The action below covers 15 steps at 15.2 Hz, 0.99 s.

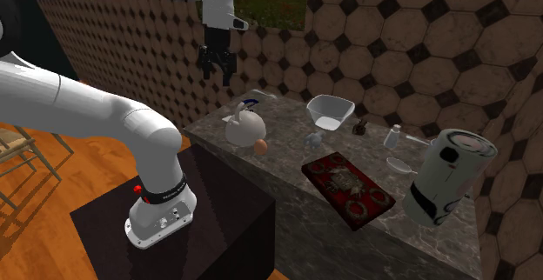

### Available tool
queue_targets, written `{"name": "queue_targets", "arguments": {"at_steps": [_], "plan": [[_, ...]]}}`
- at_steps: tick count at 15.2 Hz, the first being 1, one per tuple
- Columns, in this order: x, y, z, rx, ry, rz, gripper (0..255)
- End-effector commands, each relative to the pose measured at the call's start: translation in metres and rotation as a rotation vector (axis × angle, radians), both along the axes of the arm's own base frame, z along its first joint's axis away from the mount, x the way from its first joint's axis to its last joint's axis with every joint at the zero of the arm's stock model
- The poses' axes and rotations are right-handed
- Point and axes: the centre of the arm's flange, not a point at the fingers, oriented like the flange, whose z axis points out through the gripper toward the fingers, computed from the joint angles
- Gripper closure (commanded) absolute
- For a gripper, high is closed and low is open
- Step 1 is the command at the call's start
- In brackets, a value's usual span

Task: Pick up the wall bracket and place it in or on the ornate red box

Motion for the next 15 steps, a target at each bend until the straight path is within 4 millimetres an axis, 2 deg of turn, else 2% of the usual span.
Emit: {"name": "queue_targets", "arguments": {"at_steps": [1, 15], "plan": [[0.000, 0.000, 0.000, 0.000, 0.000, 0.000, 0], [0.117, -0.082, -0.111, 0.015, -0.042, 0.005, 0]]}}
